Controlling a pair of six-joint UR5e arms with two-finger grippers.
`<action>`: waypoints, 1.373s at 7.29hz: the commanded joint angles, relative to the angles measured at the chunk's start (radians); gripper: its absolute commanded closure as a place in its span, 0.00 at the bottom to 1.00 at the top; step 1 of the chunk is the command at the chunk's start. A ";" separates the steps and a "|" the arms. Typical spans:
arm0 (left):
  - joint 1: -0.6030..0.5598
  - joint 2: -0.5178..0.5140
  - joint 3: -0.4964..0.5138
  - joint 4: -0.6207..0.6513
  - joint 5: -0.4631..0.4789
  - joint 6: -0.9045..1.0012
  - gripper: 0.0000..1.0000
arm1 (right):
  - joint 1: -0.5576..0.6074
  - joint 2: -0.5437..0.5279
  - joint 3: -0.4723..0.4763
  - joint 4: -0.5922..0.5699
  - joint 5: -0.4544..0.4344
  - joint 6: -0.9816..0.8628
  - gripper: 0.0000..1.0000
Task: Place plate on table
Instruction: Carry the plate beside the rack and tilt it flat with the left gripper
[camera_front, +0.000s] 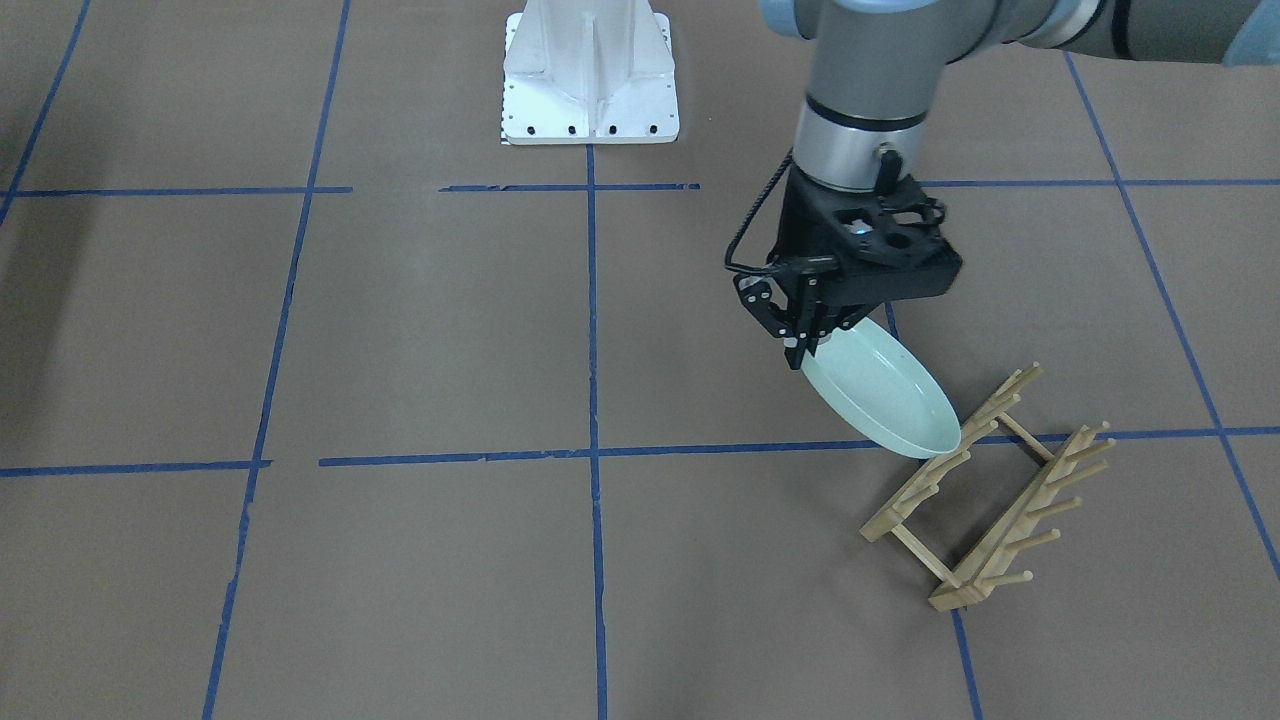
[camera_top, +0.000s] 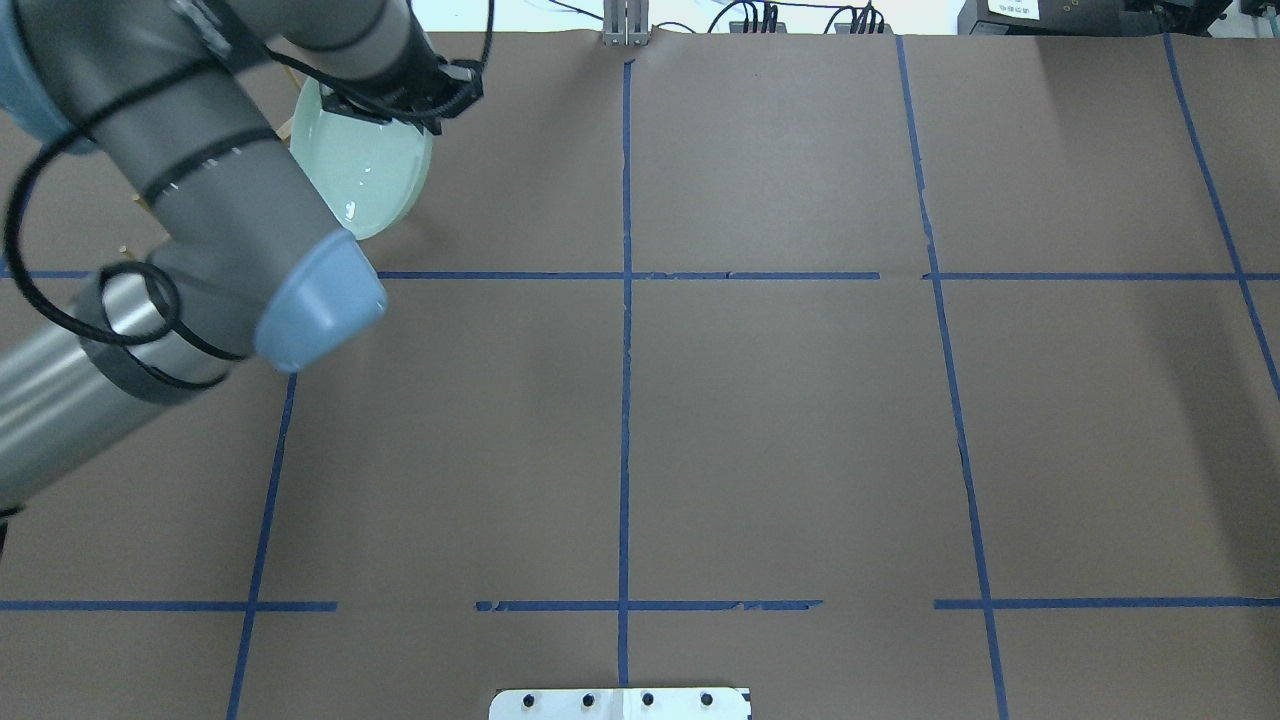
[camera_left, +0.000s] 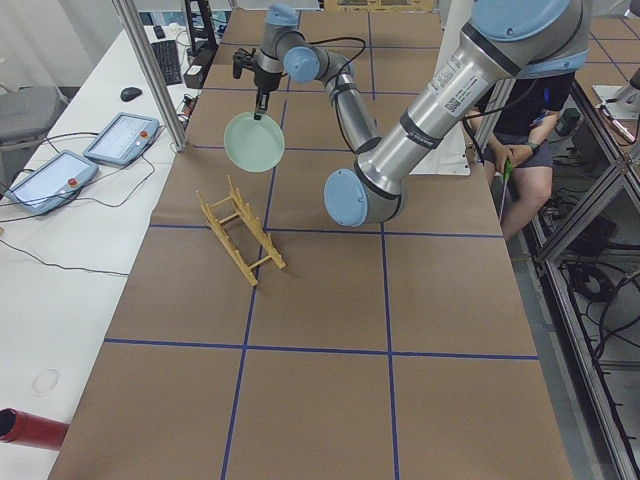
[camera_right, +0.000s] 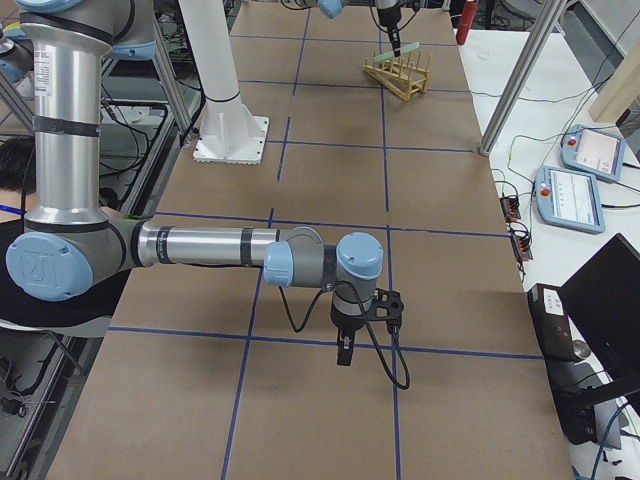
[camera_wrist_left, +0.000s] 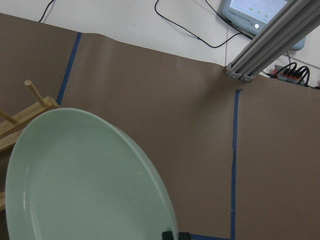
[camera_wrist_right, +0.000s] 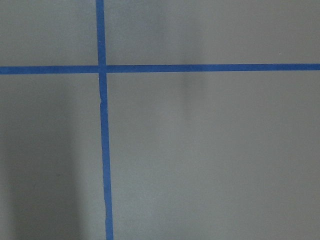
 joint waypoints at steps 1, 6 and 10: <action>0.132 -0.046 0.113 0.031 0.168 0.057 1.00 | 0.000 0.000 0.000 0.000 0.000 0.001 0.00; 0.275 -0.045 0.211 0.025 0.426 0.451 1.00 | 0.000 0.000 0.000 0.000 0.000 0.001 0.00; 0.277 -0.059 0.196 -0.019 0.296 0.529 1.00 | 0.000 0.000 0.000 0.000 0.000 0.000 0.00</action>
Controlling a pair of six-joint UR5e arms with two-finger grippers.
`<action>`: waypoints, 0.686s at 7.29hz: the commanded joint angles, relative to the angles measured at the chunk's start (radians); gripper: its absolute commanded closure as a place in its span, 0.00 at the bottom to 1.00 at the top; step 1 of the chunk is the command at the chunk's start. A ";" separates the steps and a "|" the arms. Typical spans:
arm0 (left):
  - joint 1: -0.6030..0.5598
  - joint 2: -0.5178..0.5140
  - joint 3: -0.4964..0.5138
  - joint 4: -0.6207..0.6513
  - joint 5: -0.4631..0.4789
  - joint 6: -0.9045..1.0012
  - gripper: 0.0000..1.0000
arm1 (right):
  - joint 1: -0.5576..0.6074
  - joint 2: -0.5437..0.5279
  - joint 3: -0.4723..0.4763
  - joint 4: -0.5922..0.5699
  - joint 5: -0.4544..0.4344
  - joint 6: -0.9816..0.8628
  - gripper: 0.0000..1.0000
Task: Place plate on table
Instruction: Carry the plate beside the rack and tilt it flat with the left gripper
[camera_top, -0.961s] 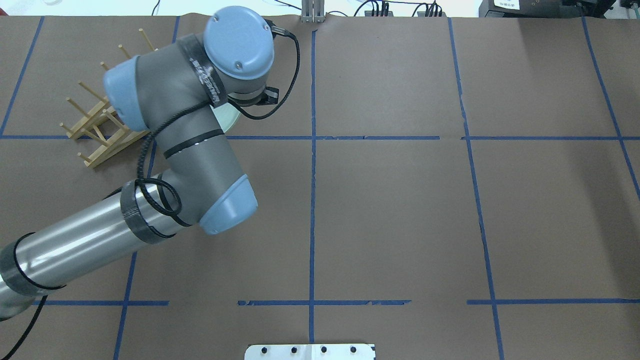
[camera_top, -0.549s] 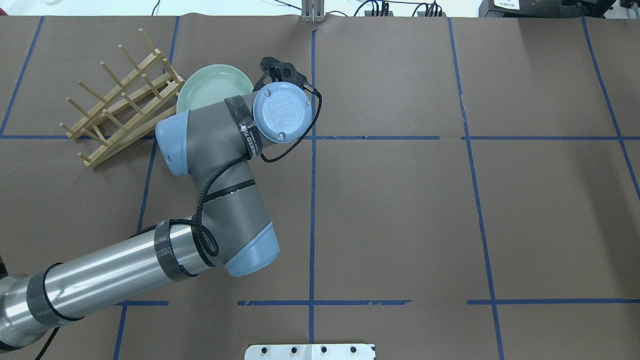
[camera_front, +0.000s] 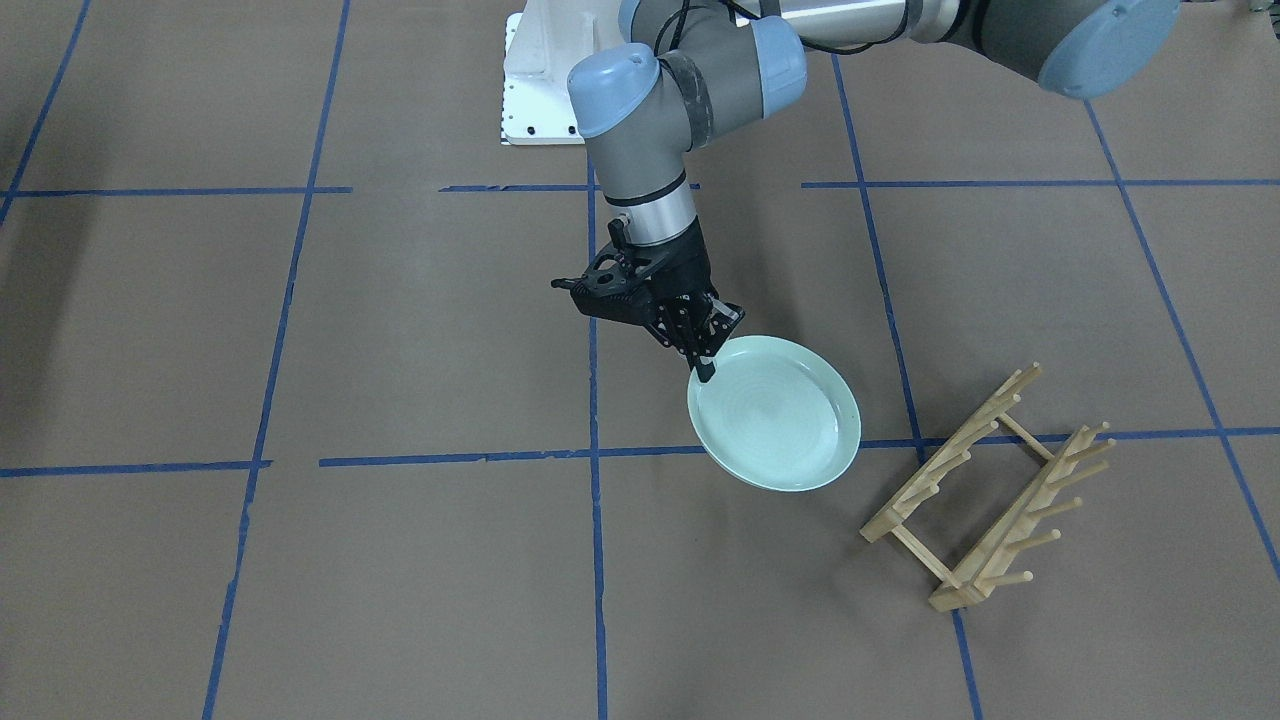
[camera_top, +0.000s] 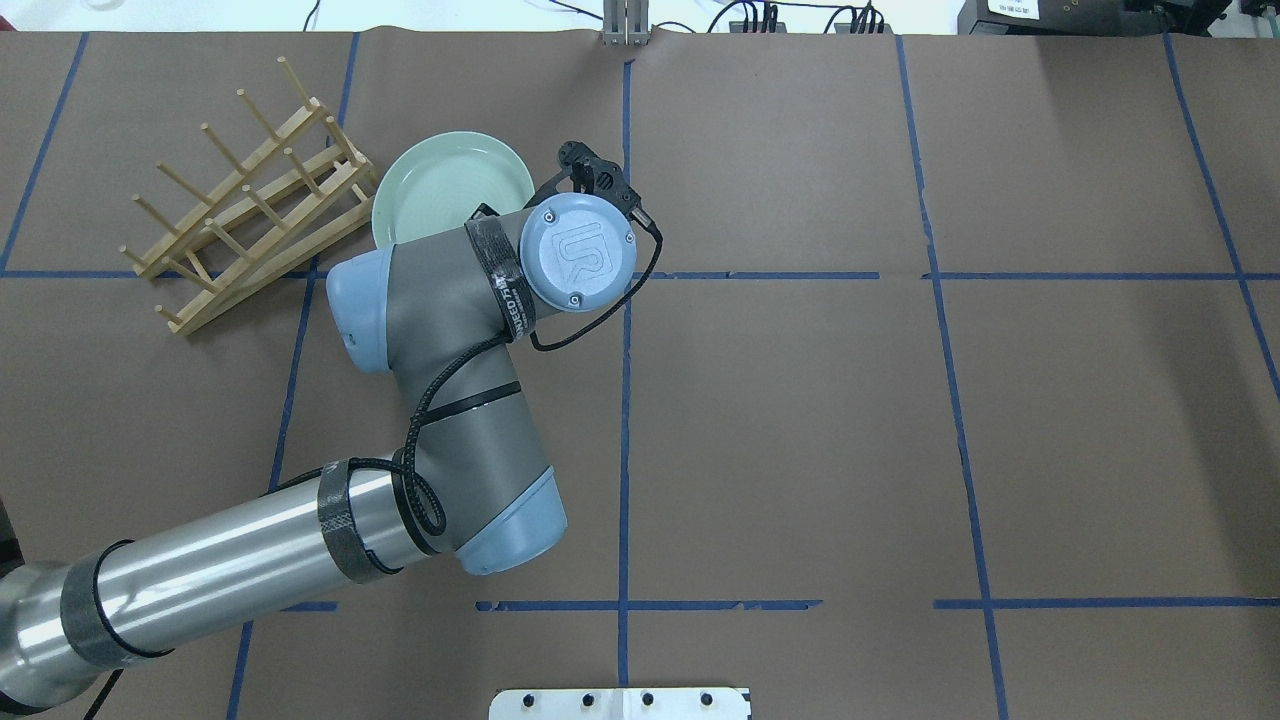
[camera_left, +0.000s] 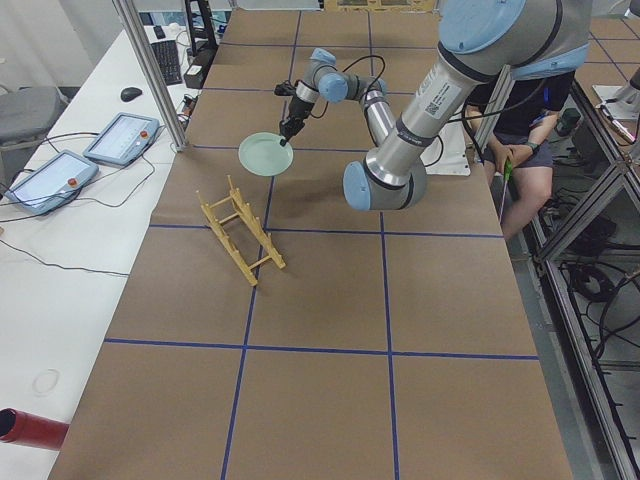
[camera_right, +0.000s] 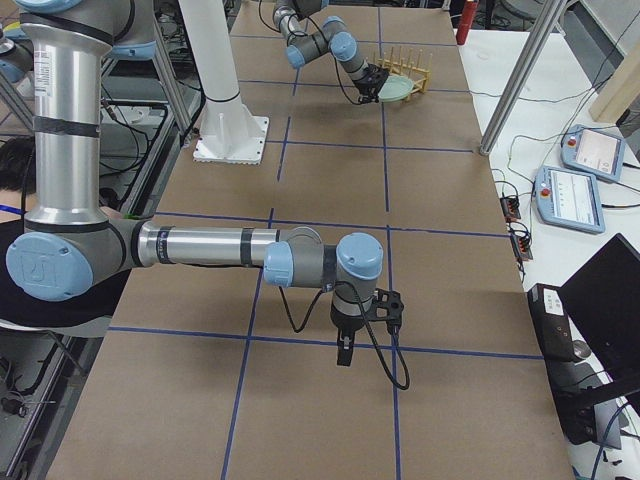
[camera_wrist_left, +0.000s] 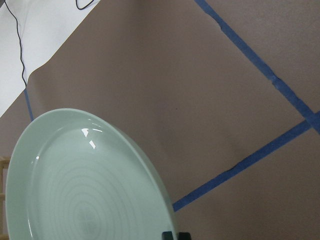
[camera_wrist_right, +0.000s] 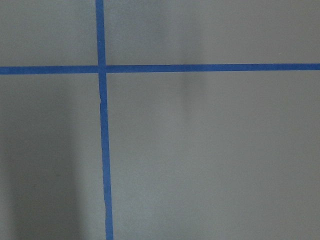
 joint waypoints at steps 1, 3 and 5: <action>-0.001 -0.002 -0.001 -0.025 -0.122 0.005 1.00 | 0.000 0.000 0.000 0.000 0.000 -0.001 0.00; 0.001 0.010 0.005 -0.027 -0.153 0.003 1.00 | 0.000 0.000 0.000 0.000 0.000 -0.001 0.00; 0.004 0.012 0.013 -0.024 -0.153 -0.009 1.00 | 0.000 0.000 0.000 0.000 0.000 -0.001 0.00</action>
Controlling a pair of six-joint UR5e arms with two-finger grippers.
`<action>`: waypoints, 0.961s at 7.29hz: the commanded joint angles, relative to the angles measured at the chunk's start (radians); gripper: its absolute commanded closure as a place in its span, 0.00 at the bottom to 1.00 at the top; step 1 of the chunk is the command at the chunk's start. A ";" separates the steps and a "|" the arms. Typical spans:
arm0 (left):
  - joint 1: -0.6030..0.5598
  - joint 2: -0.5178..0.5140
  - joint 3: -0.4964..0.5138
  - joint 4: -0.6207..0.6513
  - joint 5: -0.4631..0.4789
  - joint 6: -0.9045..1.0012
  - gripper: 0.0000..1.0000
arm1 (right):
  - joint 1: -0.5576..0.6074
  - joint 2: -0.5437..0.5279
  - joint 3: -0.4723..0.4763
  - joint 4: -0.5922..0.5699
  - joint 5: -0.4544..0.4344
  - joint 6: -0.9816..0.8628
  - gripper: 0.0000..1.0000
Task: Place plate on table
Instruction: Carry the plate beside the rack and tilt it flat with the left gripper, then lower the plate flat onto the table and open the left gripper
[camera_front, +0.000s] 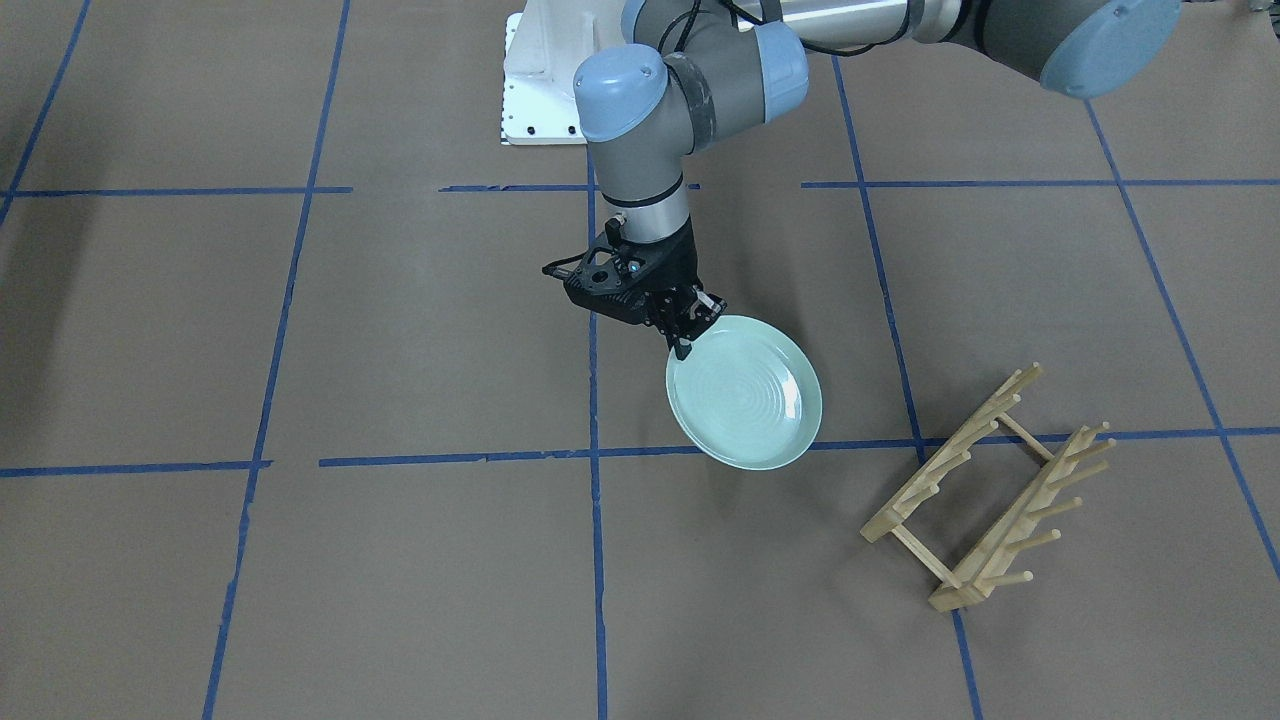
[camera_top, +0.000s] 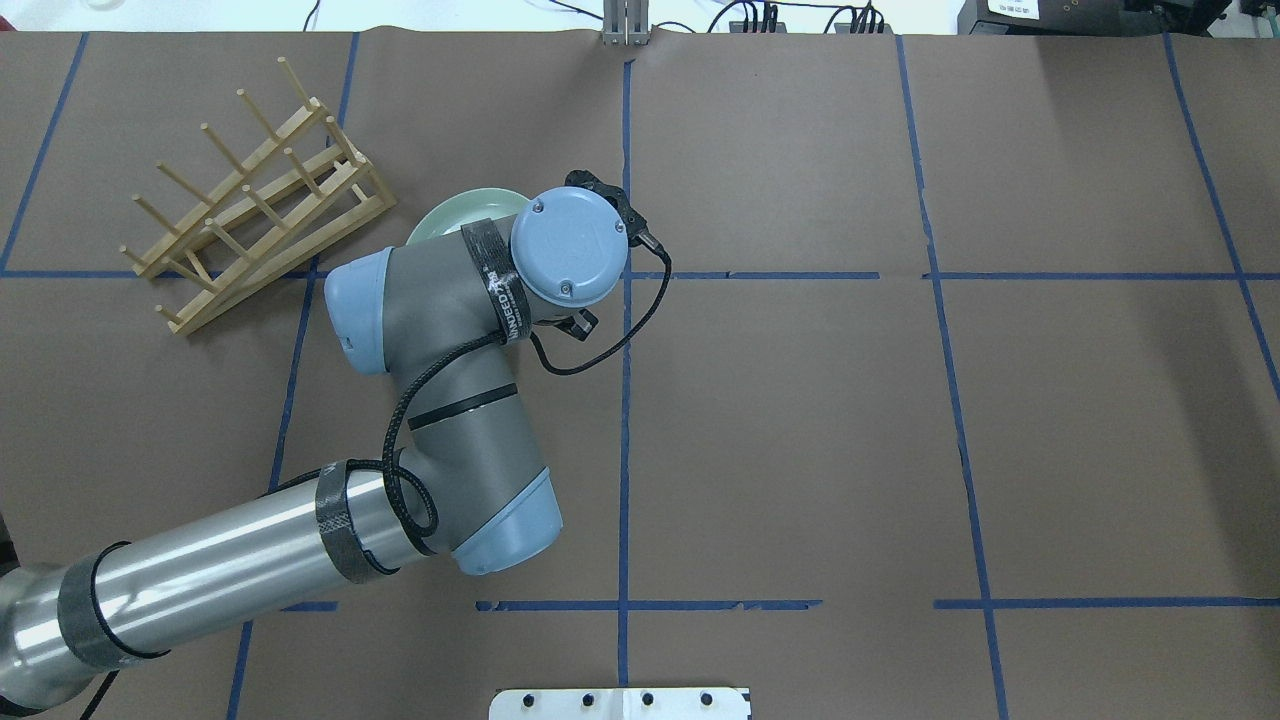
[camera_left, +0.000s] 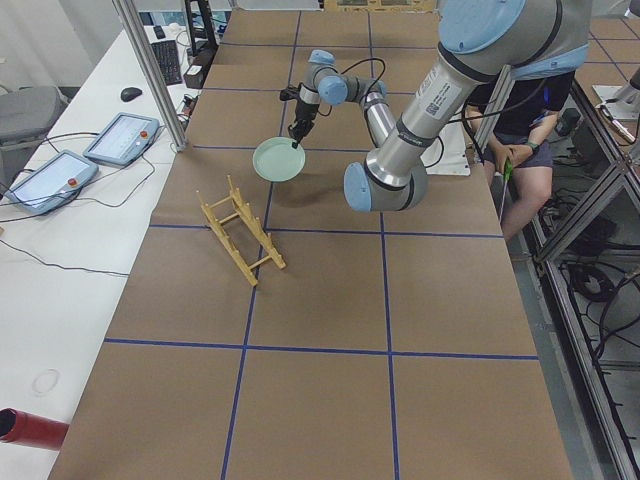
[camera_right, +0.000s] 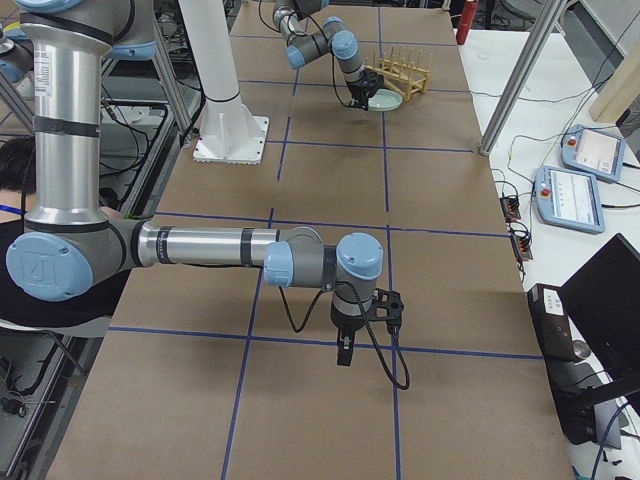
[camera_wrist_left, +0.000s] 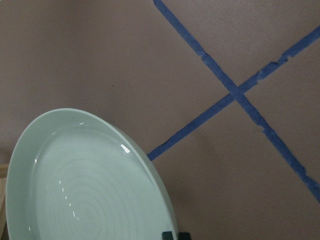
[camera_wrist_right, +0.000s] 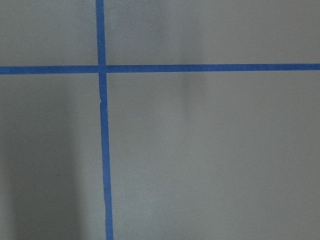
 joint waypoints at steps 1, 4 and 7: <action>0.007 0.011 -0.006 0.001 0.002 -0.011 0.01 | 0.000 0.000 0.000 0.000 0.000 0.001 0.00; 0.008 0.036 -0.089 0.002 0.005 -0.040 0.00 | 0.000 0.000 0.000 0.000 0.000 0.000 0.00; -0.049 0.045 -0.245 0.001 -0.006 -0.125 0.00 | 0.000 0.000 0.000 0.000 0.000 0.000 0.00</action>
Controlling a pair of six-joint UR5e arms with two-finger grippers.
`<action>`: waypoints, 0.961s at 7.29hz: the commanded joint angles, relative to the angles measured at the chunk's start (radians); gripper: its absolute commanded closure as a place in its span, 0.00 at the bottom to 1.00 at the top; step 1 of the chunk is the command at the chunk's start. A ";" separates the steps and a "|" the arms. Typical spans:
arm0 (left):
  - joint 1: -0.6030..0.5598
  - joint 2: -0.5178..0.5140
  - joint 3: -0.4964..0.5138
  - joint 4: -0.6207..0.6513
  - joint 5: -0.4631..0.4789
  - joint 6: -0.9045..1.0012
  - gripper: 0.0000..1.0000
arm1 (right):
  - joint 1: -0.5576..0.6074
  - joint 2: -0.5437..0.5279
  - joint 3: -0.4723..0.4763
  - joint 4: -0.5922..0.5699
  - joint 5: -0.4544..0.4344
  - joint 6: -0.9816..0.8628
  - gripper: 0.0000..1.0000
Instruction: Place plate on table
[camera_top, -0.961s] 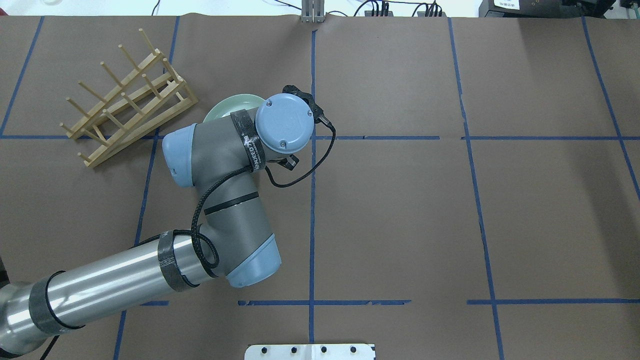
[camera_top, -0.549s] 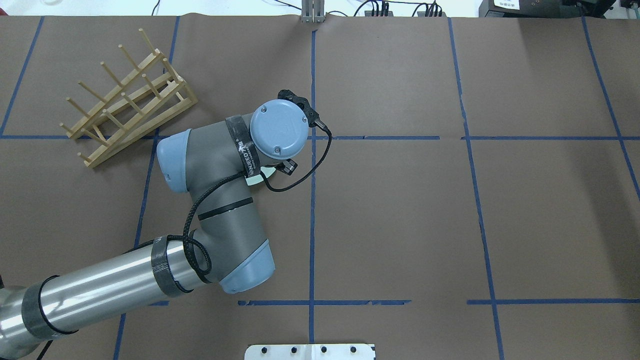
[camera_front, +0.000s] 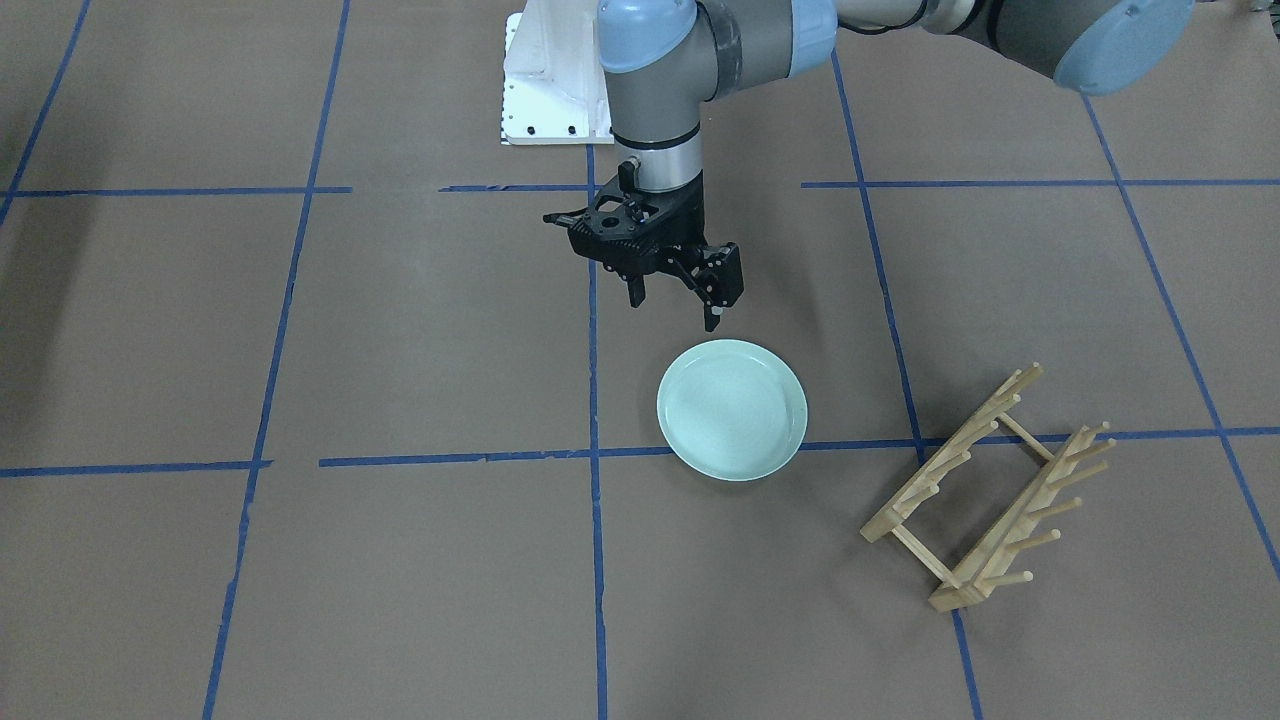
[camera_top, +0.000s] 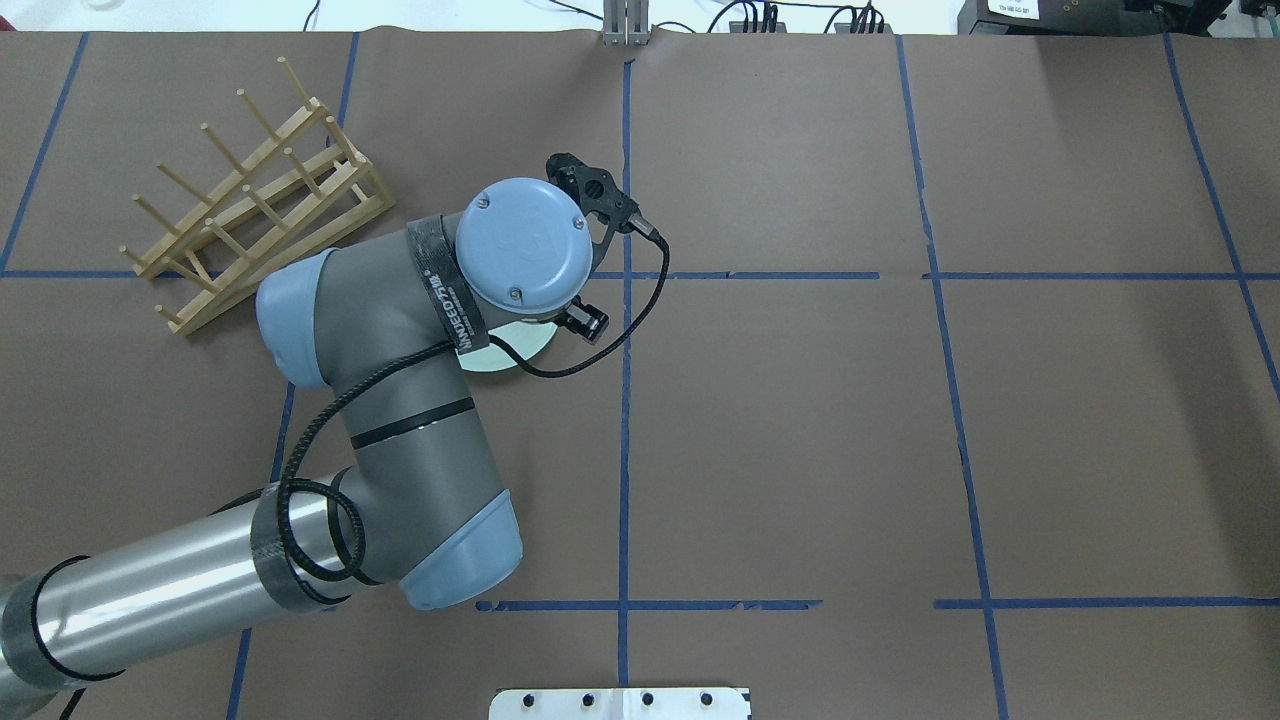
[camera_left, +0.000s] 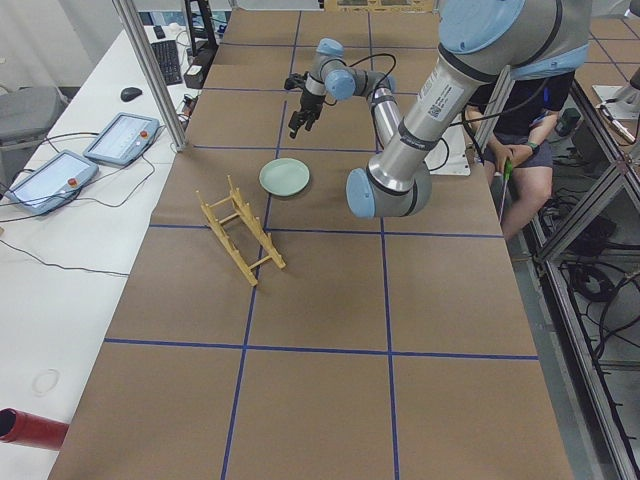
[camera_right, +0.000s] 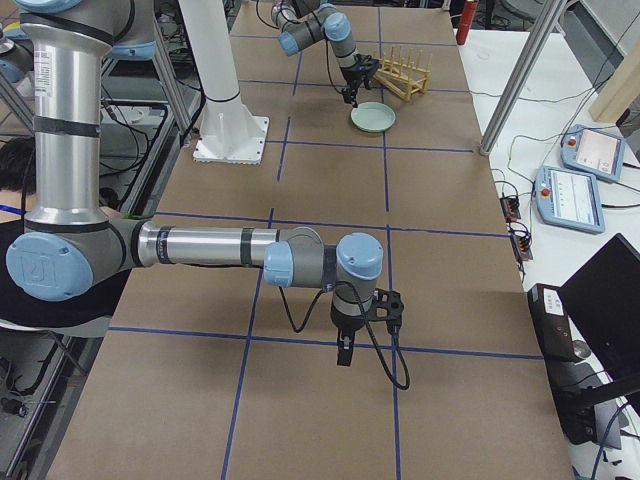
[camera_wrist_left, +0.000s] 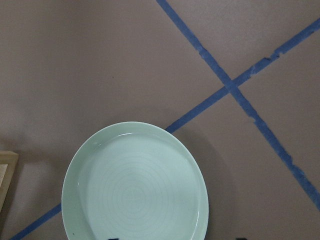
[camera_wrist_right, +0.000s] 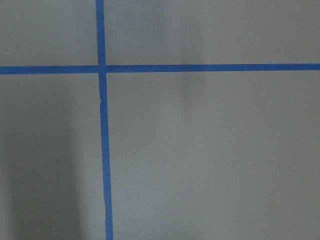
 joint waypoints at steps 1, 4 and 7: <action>-0.116 0.010 -0.062 -0.028 -0.059 -0.093 0.00 | 0.000 0.000 0.000 0.000 0.000 0.000 0.00; -0.498 0.221 -0.051 -0.261 -0.527 -0.002 0.00 | 0.000 0.000 0.000 0.000 0.000 0.000 0.00; -0.771 0.396 0.013 -0.274 -0.640 0.358 0.00 | 0.000 0.000 0.000 0.000 0.000 0.002 0.00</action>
